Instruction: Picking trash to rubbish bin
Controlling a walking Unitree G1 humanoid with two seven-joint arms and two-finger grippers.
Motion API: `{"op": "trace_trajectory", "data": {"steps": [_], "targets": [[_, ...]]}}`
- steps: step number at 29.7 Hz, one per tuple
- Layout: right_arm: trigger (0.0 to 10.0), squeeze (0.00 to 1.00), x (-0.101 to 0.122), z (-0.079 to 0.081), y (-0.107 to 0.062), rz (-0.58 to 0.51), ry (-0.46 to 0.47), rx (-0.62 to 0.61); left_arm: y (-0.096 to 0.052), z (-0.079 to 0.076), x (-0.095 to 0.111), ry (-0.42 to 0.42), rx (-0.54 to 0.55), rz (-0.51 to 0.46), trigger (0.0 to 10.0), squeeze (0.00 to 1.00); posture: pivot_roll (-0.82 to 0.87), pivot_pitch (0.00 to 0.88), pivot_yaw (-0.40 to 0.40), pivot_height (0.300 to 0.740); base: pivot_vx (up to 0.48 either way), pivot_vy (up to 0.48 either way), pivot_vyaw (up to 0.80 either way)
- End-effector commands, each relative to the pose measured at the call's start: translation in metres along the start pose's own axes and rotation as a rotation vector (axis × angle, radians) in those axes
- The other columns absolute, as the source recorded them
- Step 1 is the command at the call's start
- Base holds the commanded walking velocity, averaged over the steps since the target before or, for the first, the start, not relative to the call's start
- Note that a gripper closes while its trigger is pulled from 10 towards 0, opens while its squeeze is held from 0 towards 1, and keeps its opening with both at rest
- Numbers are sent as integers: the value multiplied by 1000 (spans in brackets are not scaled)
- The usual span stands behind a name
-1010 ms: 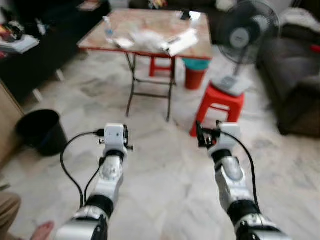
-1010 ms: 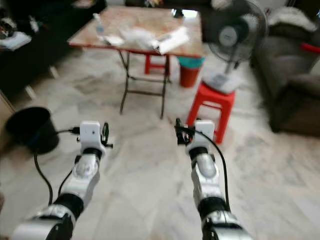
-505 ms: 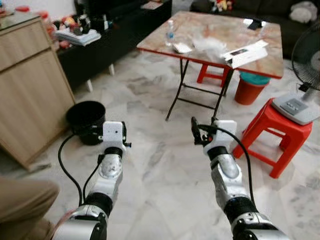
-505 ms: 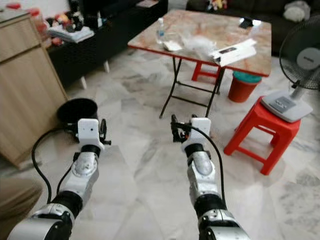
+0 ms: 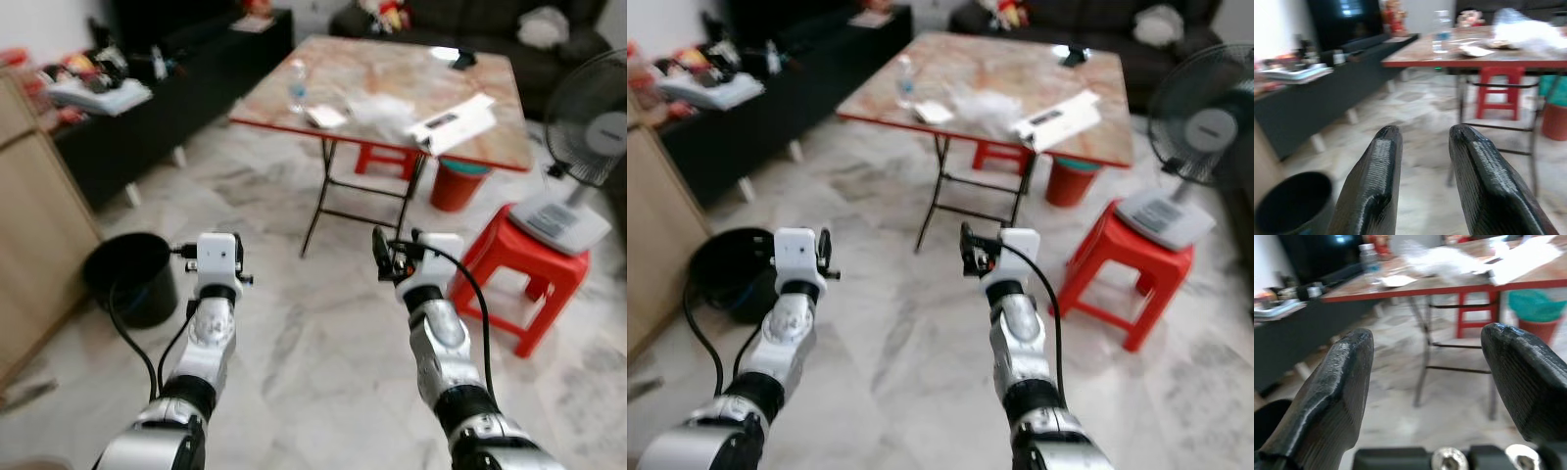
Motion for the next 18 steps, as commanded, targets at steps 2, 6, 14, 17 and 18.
{"op": "trace_trajectory", "data": {"steps": [2,6,14,17,18], "targets": [[10000,0,7,-7,0,-32,-21,-14,1,-10,2,-4,-25,-6,10000,0,-113,1,-46,740,469,0,0],[10000,0,7,-6,0,-29,-23,-12,0,-9,1,-3,-19,-2,10000,0,-112,4,-47,740,469,0,0],[10000,0,8,-2,2,-32,-34,-1,0,-7,1,1,-15,-3,10000,0,-109,7,-46,740,469,0,0],[10000,0,13,1,1,-68,-46,18,0,-6,1,2,-16,-2,10000,0,-110,8,-44,740,469,0,0],[10000,0,13,1,1,-66,-52,18,0,-7,1,2,-17,-3,10000,0,-110,8,-44,740,469,0,681]]}}
Point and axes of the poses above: a point about 5 cm out from each wrist's last joint towards the gripper, its own y axis pointing out of the wrist towards the gripper, its own x axis along the axis of the wrist's last joint, z = x × y, the point moved 3 cm from there along y, pointing out of the wrist towards the gripper, and after that the axes turned 7 degrees about -y, right-handed, at the moved point
